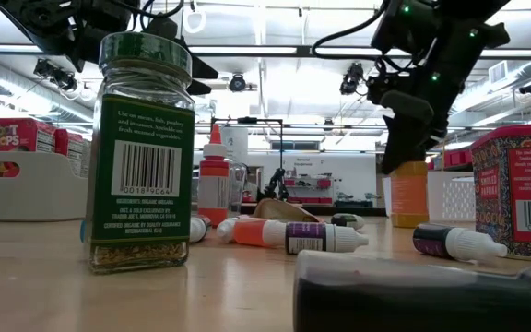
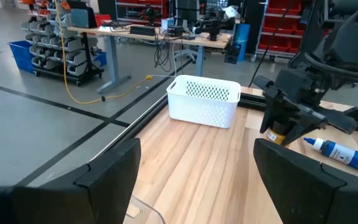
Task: Pick & Place Kitchen Items
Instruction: Put the orange seasoning bottle into the transparent bin
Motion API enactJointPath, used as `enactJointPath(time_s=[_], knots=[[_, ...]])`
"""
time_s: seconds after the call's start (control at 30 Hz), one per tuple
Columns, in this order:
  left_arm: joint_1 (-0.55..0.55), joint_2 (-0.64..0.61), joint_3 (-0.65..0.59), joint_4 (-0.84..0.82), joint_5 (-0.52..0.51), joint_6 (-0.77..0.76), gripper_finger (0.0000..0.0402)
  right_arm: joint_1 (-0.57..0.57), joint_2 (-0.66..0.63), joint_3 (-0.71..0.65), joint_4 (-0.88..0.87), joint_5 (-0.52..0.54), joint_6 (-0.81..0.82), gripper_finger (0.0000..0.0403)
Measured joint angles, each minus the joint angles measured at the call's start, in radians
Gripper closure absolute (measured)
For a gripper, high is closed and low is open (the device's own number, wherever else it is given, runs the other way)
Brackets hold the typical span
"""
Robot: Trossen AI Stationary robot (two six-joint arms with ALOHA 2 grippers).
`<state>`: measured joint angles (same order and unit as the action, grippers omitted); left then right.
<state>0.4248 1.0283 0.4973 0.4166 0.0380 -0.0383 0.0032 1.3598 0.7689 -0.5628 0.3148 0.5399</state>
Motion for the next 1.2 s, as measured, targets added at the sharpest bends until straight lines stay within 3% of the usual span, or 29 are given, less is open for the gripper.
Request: enactJointPath(time_s=[0.3, 0.43, 0.67, 0.97, 1.07, 1.2], knots=[[0.0, 0.0, 0.0, -0.001, 0.0, 0.009, 0.0081, 0.0, 0.001, -0.002, 0.027, 0.011, 0.0, 0.0198], [0.0, 0.0, 0.0, 0.0, 0.0, 0.01, 0.0081, 0.0, 0.006, -0.008, 0.129, 0.001, -0.053, 0.0198], [0.0, 0.0, 0.0, 0.012, 0.0, 0.009, 0.0081, -0.014, 0.006, -0.007, 0.481, 0.047, -0.216, 0.0199], [0.0, -0.008, 0.0, 0.096, 0.027, 0.009, 0.0081, -0.073, 0.055, -0.001, 1.279, 0.014, -0.432, 0.0199], [0.0, -0.025, 0.001, 0.137, 0.081, 0.009, 0.0081, -0.095, 0.109, 0.034, 1.376, -0.013, -0.477, 0.0199], [0.0, -0.052, 0.001, 0.16, 0.121, -0.005, 0.0081, -0.121, 0.22, 0.161, 1.321, -0.047, -0.496, 0.0199]])
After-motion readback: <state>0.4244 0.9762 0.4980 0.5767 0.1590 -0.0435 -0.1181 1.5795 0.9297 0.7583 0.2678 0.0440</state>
